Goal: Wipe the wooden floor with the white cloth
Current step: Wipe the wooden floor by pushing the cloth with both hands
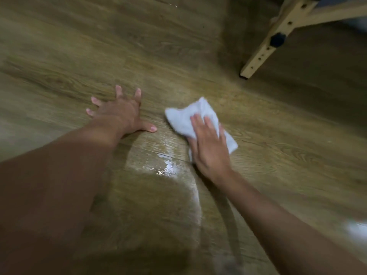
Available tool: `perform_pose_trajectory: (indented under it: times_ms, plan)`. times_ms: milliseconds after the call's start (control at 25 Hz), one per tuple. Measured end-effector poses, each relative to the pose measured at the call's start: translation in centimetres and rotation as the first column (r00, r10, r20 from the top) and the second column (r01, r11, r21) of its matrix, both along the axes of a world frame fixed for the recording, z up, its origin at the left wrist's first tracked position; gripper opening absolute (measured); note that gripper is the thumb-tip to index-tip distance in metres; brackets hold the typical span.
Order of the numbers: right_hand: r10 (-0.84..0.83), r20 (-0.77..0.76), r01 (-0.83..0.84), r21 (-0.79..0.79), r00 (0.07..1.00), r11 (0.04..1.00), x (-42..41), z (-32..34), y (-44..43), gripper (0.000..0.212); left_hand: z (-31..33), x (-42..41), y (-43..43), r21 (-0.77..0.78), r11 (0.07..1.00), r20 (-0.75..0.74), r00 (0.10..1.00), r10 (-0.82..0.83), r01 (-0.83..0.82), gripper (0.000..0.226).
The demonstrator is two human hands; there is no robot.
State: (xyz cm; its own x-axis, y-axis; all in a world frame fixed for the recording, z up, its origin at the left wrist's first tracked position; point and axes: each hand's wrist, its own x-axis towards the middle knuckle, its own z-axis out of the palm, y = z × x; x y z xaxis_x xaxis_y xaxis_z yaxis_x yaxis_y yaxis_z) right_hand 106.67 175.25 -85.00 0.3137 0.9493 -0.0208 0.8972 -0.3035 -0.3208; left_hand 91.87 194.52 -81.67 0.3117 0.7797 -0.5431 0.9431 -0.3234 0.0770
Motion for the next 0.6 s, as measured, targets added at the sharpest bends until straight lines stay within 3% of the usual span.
perform_pose_trajectory:
  times_ms: [80,160,320,400,480,600]
  plan:
    - [0.243,0.014,-0.241,-0.081,0.97,0.967,1.3,0.6,-3.1,0.053,0.2,-0.1,-0.1,0.001,1.0,-0.031,0.999,0.011,-0.011,0.124]
    - [0.321,0.116,-0.3,-0.167,0.94,0.939,6.2,1.4,-0.8,0.053,0.6,0.1,-0.3,-0.011,1.0,-0.011,1.0,0.027,-0.028,0.122]
    - [-0.187,0.165,0.213,-0.156,0.968,0.964,9.8,1.8,7.1,0.049,0.7,-0.5,-1.0,0.025,0.999,0.003,1.0,0.026,-0.026,0.116]
    - [-0.295,0.1,0.305,-0.112,0.95,0.946,4.9,1.2,7.2,0.05,0.8,-0.8,-1.3,0.018,1.0,0.004,1.0,-0.003,0.002,0.112]
    - [-0.169,0.06,0.172,-0.043,0.984,0.984,-2.0,0.3,3.9,0.049,1.5,-1.2,-1.0,-0.013,1.0,0.029,1.0,0.001,-0.001,0.097]
    - [0.264,0.073,-0.265,0.007,0.962,0.964,-11.2,-0.1,-3.9,0.052,2.2,-2.5,-0.4,-0.026,0.999,0.17,0.985,0.029,-0.025,0.06]
